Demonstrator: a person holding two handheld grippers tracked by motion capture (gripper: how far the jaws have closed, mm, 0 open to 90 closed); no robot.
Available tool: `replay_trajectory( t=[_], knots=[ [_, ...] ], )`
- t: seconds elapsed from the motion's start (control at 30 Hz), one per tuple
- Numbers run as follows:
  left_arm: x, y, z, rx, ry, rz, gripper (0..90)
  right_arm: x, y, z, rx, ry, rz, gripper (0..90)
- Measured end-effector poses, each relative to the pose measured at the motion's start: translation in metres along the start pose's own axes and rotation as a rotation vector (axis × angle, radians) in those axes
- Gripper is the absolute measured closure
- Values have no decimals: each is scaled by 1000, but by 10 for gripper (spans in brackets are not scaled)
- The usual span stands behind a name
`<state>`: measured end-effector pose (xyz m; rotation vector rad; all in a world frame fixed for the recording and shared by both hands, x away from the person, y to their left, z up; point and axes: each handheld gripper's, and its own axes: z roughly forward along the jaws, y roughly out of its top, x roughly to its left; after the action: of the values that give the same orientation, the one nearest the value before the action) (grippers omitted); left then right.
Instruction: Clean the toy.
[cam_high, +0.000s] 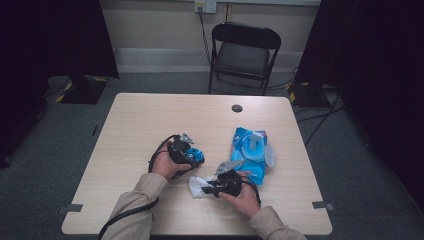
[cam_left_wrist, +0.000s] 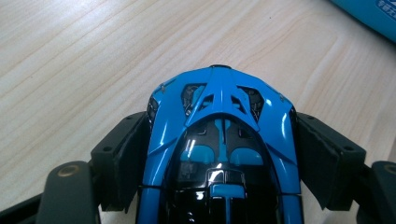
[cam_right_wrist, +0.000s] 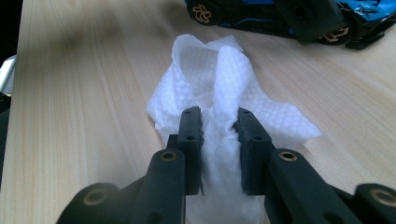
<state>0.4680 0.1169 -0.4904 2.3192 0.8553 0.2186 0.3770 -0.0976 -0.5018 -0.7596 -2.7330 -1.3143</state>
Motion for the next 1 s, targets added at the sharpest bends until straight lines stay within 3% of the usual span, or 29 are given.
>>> replay_trajectory(
  t=[0.43,1.0],
  knots=[
    [-1,-4,-7,33,6,18,241,0,0,0,-2,2,-2,746],
    [-3,-5,-8,26,32,8,243,0,-1,0,-5,0,-3,746]
  ],
)
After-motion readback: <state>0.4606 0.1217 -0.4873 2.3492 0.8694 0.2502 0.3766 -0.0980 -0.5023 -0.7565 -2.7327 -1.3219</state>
